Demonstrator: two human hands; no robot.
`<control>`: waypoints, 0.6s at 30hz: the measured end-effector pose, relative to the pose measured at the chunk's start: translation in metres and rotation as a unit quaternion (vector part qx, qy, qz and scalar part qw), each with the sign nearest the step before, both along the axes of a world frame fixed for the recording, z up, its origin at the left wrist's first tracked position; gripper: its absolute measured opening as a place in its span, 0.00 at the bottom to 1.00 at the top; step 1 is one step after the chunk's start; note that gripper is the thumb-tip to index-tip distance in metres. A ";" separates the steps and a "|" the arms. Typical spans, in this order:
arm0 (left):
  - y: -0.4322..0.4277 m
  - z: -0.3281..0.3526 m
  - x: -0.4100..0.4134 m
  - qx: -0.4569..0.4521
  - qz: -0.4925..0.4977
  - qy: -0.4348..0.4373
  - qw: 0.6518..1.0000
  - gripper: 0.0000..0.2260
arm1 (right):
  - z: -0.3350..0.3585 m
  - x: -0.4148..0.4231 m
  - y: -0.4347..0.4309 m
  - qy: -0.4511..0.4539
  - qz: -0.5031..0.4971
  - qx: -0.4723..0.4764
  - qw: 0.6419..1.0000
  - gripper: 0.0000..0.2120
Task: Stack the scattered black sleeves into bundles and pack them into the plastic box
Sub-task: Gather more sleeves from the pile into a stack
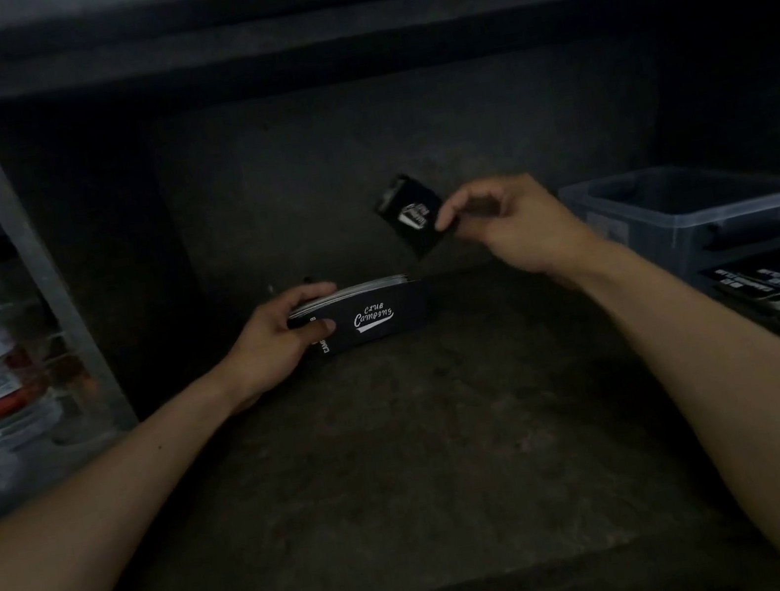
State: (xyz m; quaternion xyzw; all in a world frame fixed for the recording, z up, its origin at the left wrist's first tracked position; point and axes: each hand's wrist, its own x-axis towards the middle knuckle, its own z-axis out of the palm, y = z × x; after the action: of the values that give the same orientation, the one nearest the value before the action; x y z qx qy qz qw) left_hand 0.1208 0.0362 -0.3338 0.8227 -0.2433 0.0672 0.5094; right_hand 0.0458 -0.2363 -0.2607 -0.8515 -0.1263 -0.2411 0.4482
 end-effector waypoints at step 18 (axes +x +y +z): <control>-0.007 0.004 -0.010 -0.061 -0.022 0.097 0.993 0.31 | -0.055 0.031 0.011 -0.037 -0.046 -0.196 0.979 0.15</control>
State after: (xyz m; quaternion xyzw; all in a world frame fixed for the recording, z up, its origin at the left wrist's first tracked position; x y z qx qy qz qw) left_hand 0.1105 0.0294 -0.3297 0.7872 -0.2065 -0.0093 0.5811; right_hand 0.0770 -0.2250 -0.3155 -0.9183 -0.1477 -0.2633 0.2561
